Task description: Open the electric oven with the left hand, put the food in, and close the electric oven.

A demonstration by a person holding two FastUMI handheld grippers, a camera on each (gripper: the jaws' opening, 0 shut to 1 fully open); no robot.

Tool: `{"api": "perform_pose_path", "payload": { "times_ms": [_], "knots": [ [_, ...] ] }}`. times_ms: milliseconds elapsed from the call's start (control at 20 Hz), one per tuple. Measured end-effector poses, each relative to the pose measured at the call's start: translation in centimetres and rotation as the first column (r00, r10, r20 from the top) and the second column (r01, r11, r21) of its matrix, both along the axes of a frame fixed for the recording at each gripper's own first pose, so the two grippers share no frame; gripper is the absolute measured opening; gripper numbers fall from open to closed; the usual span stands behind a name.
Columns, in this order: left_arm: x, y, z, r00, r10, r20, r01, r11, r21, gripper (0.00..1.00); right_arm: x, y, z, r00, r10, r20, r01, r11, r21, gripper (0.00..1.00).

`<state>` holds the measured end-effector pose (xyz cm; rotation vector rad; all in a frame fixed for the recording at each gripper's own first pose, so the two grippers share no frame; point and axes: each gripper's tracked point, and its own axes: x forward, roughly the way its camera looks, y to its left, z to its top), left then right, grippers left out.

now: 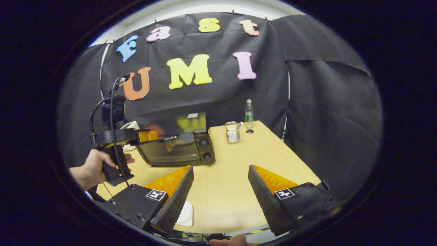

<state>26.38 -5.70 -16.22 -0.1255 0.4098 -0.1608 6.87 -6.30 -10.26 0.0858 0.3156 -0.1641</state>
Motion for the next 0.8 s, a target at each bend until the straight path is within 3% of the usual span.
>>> {"api": "perform_pose_path", "payload": {
  "times_ms": [150, 300, 550, 800],
  "knots": [
    [-1.3, 2.0, 5.3, 0.994, 0.042, 0.104, -0.041, 0.999, -0.019, 0.94, 2.8, 0.8, 3.0, 0.994, 0.054, 0.091, -0.050, 0.998, -0.044, 1.00],
    [-4.2, 4.7, 11.7, 0.970, 0.077, 0.232, -0.073, 0.997, -0.026, 0.94, 3.4, 2.4, 5.2, 0.985, 0.092, 0.148, -0.083, 0.994, -0.065, 0.99],
    [-12.7, 7.7, 18.0, 0.927, 0.078, 0.367, -0.084, 0.996, -0.001, 0.94, -0.4, 5.4, 9.4, 0.960, 0.130, 0.249, -0.101, 0.987, -0.123, 0.98],
    [-21.3, 9.2, 19.5, 0.906, 0.085, 0.414, -0.101, 0.995, 0.017, 0.94, -6.2, 7.7, 11.2, 0.948, 0.128, 0.293, -0.097, 0.988, -0.119, 0.99]
  ]
}}
